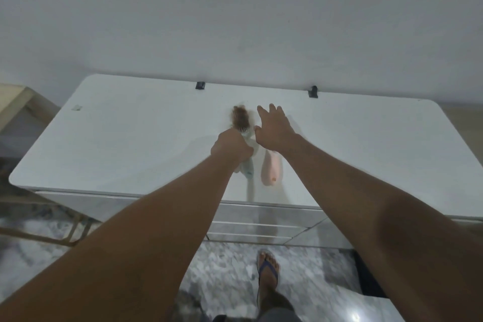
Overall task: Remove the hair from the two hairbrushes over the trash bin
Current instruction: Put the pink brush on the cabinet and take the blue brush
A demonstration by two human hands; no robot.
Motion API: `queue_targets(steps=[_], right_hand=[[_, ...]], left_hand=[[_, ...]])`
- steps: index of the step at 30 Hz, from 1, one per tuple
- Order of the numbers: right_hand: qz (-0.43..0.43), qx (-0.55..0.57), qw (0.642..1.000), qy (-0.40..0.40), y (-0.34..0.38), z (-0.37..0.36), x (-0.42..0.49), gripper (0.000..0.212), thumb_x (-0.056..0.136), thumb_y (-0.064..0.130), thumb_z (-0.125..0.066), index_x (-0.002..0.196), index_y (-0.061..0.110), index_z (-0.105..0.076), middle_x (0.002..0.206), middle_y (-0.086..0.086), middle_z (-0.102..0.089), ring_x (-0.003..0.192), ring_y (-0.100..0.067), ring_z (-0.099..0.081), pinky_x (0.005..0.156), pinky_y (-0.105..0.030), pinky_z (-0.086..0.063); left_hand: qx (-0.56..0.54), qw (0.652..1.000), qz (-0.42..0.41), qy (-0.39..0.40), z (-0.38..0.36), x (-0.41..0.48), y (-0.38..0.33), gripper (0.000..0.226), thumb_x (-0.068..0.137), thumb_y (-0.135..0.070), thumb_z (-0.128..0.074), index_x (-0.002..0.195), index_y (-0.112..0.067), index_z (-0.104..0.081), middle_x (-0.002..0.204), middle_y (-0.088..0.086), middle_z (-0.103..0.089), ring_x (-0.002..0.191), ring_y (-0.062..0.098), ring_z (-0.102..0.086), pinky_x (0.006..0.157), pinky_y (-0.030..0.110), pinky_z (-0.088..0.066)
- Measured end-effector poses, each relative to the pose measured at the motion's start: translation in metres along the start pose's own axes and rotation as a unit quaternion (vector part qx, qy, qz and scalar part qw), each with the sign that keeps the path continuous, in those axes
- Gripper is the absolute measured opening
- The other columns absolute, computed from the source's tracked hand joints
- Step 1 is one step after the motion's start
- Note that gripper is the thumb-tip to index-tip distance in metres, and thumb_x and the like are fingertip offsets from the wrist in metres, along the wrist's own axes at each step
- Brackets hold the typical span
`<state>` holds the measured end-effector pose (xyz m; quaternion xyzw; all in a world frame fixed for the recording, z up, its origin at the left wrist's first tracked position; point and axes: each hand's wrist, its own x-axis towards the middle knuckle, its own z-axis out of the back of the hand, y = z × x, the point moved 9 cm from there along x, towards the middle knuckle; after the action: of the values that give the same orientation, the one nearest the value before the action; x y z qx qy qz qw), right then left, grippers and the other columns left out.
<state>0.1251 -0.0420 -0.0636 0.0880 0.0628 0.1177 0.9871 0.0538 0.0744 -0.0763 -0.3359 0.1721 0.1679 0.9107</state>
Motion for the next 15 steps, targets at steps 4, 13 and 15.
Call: queue_targets(steps=[4, 13, 15], right_hand=[[-0.011, 0.007, 1.0, 0.008, -0.005, 0.0, 0.001, 0.059, 0.097, 0.031, -0.049, 0.15, 0.013, -0.028, 0.145, -0.019, -0.035, 0.14, -0.039, -0.028, 0.112, -0.048, -0.034], [-0.002, -0.004, 1.0, 0.003, 0.01, 0.011, 0.004, 0.057, 0.098, 0.032, -0.049, 0.148, 0.012, -0.03, 0.146, -0.018, -0.035, 0.14, -0.038, -0.028, 0.112, -0.047, -0.035], [0.013, -0.007, 1.0, 0.002, 0.028, 0.015, 0.006, 0.058, 0.098, 0.031, -0.049, 0.149, 0.012, -0.029, 0.148, -0.019, -0.034, 0.14, -0.038, -0.027, 0.113, -0.047, -0.034]], left_hand=[[-0.023, 1.0, 0.019, 0.0, 0.0, 0.004, -0.001, 0.008, 0.079, -0.006, -0.06, 0.08, -0.007, -0.052, 0.074, 0.012, -0.061, 0.055, 0.034, -0.068, 0.056, 0.046, -0.062], [-0.243, 0.96, 0.127, 0.055, 0.011, -0.001, 0.022, 0.006, 0.084, 0.006, -0.056, 0.085, 0.003, -0.061, 0.089, 0.02, -0.066, 0.07, 0.033, -0.066, 0.065, 0.056, -0.06], [-0.289, 0.946, 0.139, 0.046, 0.023, -0.003, 0.035, 0.009, 0.084, 0.007, -0.059, 0.092, 0.007, -0.063, 0.098, 0.022, -0.069, 0.076, 0.037, -0.07, 0.065, 0.057, -0.059]])
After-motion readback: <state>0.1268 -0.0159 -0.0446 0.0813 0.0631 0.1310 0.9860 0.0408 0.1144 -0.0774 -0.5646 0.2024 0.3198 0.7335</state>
